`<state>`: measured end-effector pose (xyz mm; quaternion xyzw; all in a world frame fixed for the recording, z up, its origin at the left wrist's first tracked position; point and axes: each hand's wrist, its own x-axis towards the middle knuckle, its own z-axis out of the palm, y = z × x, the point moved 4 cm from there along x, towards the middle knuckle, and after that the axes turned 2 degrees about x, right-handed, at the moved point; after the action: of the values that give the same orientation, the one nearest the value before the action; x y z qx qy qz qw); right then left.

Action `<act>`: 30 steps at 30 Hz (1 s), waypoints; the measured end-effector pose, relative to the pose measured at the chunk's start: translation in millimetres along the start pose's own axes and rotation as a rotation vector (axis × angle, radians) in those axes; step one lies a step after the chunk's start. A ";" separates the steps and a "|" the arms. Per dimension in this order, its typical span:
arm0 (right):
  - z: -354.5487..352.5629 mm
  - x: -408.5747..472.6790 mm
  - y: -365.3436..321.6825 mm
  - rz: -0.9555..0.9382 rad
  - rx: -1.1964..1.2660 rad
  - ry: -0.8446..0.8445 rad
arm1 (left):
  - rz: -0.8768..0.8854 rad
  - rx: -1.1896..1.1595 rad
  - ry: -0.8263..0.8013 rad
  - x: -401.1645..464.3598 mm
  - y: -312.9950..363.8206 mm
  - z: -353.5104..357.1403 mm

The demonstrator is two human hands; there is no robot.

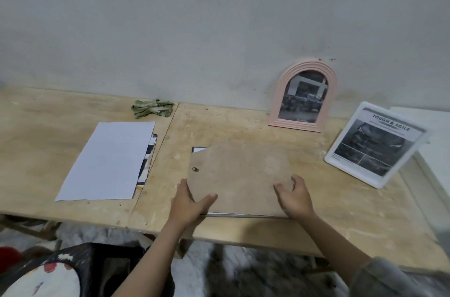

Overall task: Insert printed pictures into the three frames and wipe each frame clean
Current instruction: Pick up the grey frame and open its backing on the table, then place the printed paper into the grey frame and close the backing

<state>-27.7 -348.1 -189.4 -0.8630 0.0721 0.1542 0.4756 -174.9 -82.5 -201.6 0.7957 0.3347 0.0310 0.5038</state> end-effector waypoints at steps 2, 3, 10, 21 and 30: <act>12.2 -2.6 -4.8 0.014 0.062 -0.037 | -0.030 -0.069 0.079 -0.3 3.2 -15.1; 17.7 -3.8 -8.8 0.019 0.079 -0.050 | -0.033 -0.072 0.109 -0.2 4.8 -22.8; 27.8 -9.3 -26.3 0.012 0.198 -0.094 | -0.001 -0.072 0.233 -1.8 11.6 -49.2; -122.5 -7.7 49.0 0.085 0.057 0.137 | 0.106 -0.059 -0.007 -40.0 95.0 86.7; -218.0 -23.2 131.6 0.198 -0.285 0.208 | 0.125 0.203 -0.222 -96.4 126.2 211.3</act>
<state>-42.1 -603.1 -177.7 -0.9216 0.1828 0.1188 0.3212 -104.5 -335.8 -173.6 0.8603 0.2284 -0.0598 0.4518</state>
